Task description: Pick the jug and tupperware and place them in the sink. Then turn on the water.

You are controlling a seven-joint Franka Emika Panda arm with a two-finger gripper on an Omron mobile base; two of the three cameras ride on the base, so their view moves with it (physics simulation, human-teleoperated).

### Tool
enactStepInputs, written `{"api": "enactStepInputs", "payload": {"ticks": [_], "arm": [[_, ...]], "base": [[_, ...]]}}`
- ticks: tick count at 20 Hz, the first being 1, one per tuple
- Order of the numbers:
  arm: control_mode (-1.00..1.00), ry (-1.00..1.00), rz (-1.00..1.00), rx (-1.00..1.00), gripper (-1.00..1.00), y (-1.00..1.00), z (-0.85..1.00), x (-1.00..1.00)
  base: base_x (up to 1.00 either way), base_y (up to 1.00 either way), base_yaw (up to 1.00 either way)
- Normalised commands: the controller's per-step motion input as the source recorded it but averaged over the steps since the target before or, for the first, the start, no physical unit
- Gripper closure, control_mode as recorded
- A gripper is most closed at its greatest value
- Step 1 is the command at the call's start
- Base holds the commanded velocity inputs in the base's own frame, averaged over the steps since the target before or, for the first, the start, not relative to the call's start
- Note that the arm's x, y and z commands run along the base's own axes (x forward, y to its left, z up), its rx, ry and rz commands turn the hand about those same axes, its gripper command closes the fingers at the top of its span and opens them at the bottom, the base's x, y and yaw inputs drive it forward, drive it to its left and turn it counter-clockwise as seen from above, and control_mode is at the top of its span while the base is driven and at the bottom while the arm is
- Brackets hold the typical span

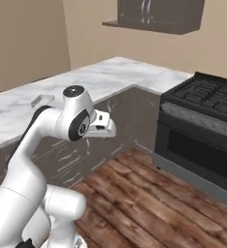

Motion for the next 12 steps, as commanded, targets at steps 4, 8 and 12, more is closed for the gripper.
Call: {"api": "enactStepInputs", "payload": {"ticks": [4, 8, 12], "arm": [[1.00, 0.00, 0.00, 0.00, -1.00, 0.00, 0.00, 0.00], [1.00, 0.00, 0.00, 0.00, -1.00, 0.00, 0.00, 0.00], [1.00, 0.00, 0.00, 0.00, -1.00, 0.00, 0.00, 0.00]], "base": [[1.00, -0.02, 0.54], [1.00, -0.03, 0.58], [1.00, 0.00, 0.58]]}}
